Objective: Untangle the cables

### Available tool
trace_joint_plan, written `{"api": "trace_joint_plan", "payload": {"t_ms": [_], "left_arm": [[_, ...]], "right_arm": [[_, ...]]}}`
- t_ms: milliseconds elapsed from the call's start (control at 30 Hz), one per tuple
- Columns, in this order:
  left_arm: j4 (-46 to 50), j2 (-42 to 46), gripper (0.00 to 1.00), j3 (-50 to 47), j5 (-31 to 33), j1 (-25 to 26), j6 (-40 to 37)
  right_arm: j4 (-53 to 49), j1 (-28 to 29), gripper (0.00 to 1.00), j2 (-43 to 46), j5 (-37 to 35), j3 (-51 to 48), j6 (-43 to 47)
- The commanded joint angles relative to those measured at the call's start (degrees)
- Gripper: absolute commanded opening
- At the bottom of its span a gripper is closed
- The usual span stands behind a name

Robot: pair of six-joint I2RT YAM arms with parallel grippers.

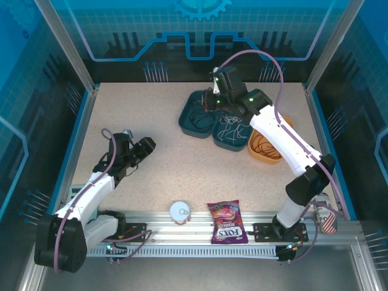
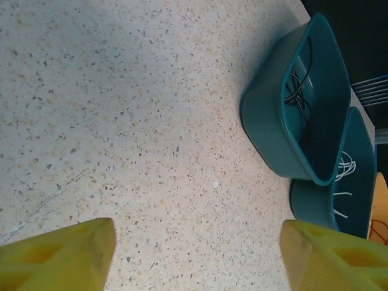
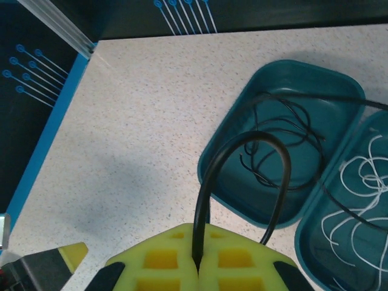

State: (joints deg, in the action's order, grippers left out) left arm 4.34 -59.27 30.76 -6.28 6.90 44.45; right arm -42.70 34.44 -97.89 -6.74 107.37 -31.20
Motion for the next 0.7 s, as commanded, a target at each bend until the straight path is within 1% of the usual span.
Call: {"api": "trace_joint_plan", "payload": {"t_ms": [0, 33, 67, 100, 333, 467, 667], "left_arm": [[1.44, 1.43, 0.81, 1.49, -1.26, -0.56, -1.27], [1.58, 1.60, 0.86, 1.57, -1.36, -0.57, -1.53], [1.81, 1.76, 0.94, 1.68, -1.45, -0.52, -1.63], [1.98, 1.86, 0.99, 1.75, -1.55, -0.60, -1.80], [6.05, 3.98, 0.99, 2.94, 0.05, -0.56, -2.65], [8.33, 6.21, 0.99, 3.25, 0.99, -0.61, -3.75], [10.27, 8.06, 0.99, 3.16, 1.34, -0.58, -4.67]], "right_arm": [[-2.69, -0.16, 0.00, -1.34, 1.79, 5.00, 3.05], [-3.12, -0.18, 0.00, -1.77, 1.36, 6.22, 3.56], [-3.61, -0.20, 0.00, -2.27, 0.63, 7.49, 4.20], [-4.10, -0.25, 0.00, -2.83, -0.17, 8.50, 4.57], [-5.89, -1.38, 0.00, -7.81, -1.73, 15.13, 6.13], [-7.00, -1.82, 0.00, -11.51, -3.87, 19.14, 6.93], [-5.92, -2.13, 0.00, -17.14, -7.91, 21.43, 9.19]]}}
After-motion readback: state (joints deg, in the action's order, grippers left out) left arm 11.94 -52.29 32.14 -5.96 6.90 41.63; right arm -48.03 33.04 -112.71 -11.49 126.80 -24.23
